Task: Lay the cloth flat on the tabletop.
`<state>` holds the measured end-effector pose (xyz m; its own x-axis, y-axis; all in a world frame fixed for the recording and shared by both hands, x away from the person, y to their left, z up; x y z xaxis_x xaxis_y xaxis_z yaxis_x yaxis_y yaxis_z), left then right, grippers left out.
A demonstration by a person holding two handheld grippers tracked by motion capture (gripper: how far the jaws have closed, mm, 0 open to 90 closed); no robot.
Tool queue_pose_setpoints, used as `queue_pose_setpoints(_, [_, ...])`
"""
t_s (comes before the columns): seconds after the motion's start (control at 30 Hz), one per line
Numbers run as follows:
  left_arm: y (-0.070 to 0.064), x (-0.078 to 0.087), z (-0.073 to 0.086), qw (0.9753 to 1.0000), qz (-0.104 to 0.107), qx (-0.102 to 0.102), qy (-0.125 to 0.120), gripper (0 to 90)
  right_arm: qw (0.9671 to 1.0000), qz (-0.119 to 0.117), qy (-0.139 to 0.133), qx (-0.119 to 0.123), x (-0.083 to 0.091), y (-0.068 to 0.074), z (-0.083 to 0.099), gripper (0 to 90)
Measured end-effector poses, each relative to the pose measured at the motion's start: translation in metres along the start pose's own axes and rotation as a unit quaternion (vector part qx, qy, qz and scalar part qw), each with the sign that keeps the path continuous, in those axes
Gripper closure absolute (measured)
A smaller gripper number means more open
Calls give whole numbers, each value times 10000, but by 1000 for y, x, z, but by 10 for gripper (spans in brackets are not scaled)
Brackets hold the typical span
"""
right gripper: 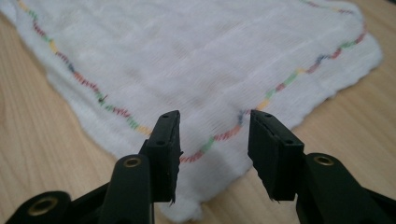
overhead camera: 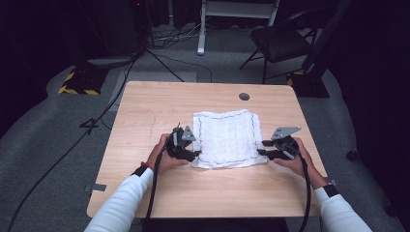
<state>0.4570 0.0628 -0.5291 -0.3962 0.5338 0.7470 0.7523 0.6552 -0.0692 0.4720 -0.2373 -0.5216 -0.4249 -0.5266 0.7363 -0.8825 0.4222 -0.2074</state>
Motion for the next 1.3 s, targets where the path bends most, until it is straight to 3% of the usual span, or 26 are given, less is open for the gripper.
queue_pose_setpoints(0.13, [-12,1,11,9994,269,-146,135,444,9998,-151,135,53,-5,13,8,543])
queue_pose_setpoints(0.2, [-18,0,17,9983,459,-291,198,576,9995,-215,203,60,-9,17,12,548])
queue_pose_setpoints(0.3, [-21,-4,24,9971,514,-425,381,656,9993,-302,226,-26,-12,19,18,578])
queue_pose_setpoints(0.53, [-23,-3,29,9952,755,-363,498,868,9984,-538,194,-31,-6,26,22,808])
queue_pose_setpoints(0.63, [-24,-1,31,9947,851,-281,498,876,9985,-502,226,-76,-3,30,24,811])
queue_pose_setpoints(0.8, [-32,5,39,9935,942,-317,563,876,9988,-394,283,-72,3,38,27,800])
queue_pose_setpoints(1.13, [-43,17,53,9923,1053,-290,580,875,9988,-410,235,-99,16,57,37,756])
queue_pose_setpoints(1.3, [-50,22,59,9929,982,-338,574,841,9988,-432,210,-115,22,64,41,725])
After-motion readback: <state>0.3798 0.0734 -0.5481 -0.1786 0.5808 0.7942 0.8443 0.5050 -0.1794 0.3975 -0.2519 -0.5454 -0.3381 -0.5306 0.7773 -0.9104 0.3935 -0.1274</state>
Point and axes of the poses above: each handheld gripper's, and its own axes: x roughly backward along the jaws, z roughly out of its underside, y roughly to its left, the point moved 8 cm from there along -x, roughly forward along the jaws, and after that the axes turned 12 degrees about x, right-handed, at the moved point
